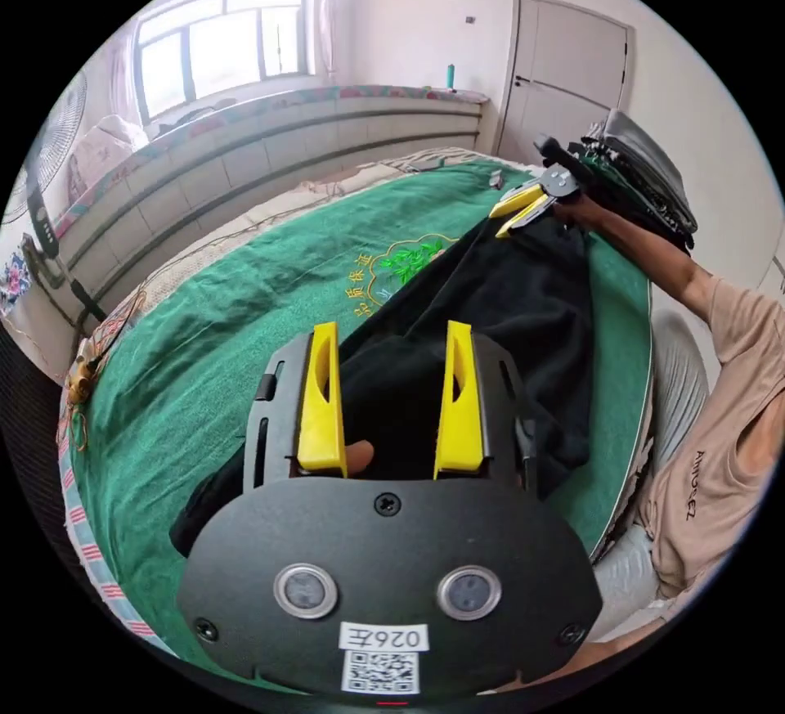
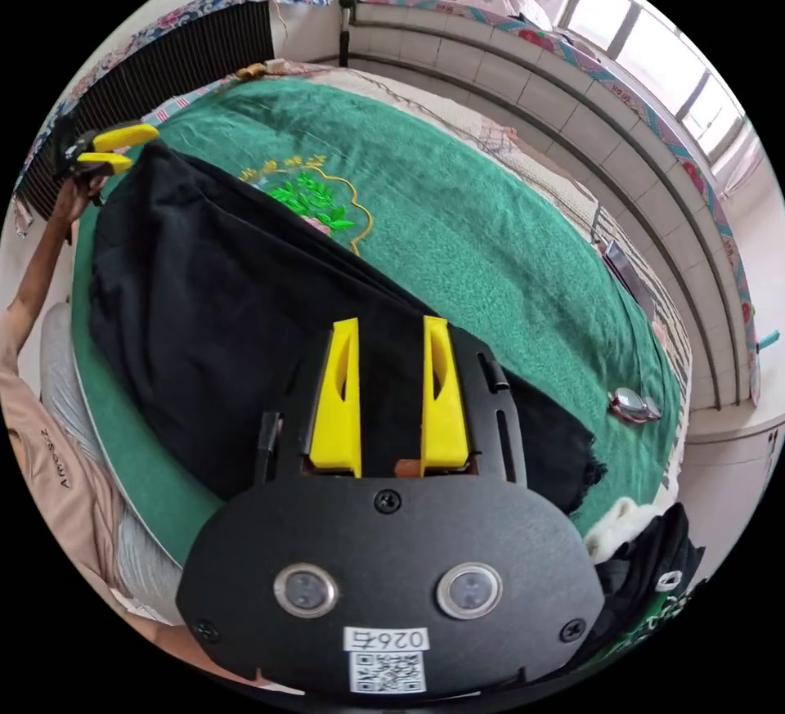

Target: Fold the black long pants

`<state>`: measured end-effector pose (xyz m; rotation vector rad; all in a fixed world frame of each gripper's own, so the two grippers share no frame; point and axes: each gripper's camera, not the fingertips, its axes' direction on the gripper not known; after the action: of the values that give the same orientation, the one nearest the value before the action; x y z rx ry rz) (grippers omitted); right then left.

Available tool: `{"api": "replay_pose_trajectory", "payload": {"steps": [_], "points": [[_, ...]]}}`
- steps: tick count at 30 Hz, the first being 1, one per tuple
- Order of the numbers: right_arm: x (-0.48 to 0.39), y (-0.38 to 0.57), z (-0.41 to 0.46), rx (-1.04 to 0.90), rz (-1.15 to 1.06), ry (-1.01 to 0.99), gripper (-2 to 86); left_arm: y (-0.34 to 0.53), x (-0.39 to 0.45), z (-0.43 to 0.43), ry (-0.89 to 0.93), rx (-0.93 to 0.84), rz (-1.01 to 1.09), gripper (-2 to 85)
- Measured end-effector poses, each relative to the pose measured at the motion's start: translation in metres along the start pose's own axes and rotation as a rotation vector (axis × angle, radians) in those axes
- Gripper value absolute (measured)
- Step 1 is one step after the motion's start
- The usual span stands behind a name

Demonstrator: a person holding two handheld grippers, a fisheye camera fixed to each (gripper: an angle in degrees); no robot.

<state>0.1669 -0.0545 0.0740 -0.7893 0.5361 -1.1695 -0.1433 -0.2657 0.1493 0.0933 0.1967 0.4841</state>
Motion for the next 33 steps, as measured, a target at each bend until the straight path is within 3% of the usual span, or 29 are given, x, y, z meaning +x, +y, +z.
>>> {"api": "replay_pose_trajectory", "payload": {"steps": [2,4,5,7,9,14,19,23,27,28,30,33], "points": [[0.009,-0.004,0.023,-0.088,0.021,-0.008,7.5,-0.023,0.007,0.066,0.033,-0.298,0.045,15.0],[0.019,0.0,0.015,-0.093,0.077,0.015,2.6,-0.034,0.01,0.087,0.006,-0.394,0.044,10.9],[0.021,0.007,0.003,-0.05,0.082,0.017,0.3,-0.04,0.011,0.077,0.014,-0.34,0.048,7.1],[0.03,0.022,-0.019,0.057,0.162,0.002,-0.4,-0.042,0.008,0.059,0.028,-0.198,0.015,6.1],[0.038,0.04,-0.028,0.129,0.219,0.023,-0.1,-0.038,0.002,0.055,0.041,-0.165,-0.012,6.5],[0.056,0.092,-0.029,0.049,0.325,0.145,3.4,-0.01,-0.014,0.048,-0.046,-0.187,-0.138,11.5],[0.101,0.171,-0.05,0.101,0.571,0.142,4.9,0.02,-0.011,0.019,-0.078,-0.091,-0.197,12.3],[0.137,0.219,-0.047,0.087,0.725,0.098,7.6,0.052,-0.02,0.028,-0.182,-0.134,-0.287,12.1],[0.154,0.231,-0.023,0.073,0.807,0.033,8.7,0.075,-0.045,0.045,-0.042,-0.131,-0.416,11.6],[0.153,0.225,-0.006,-0.009,0.781,-0.005,6.9,0.08,-0.052,0.044,0.008,-0.11,-0.457,11.1],[0.142,0.217,-0.011,-0.051,0.727,0.085,0.7,0.087,-0.059,0.035,0.052,-0.062,-0.516,9.2],[0.117,0.212,-0.042,-0.065,0.688,0.324,-0.9,0.094,-0.053,0.012,0.013,0.038,-0.534,6.8]]}}
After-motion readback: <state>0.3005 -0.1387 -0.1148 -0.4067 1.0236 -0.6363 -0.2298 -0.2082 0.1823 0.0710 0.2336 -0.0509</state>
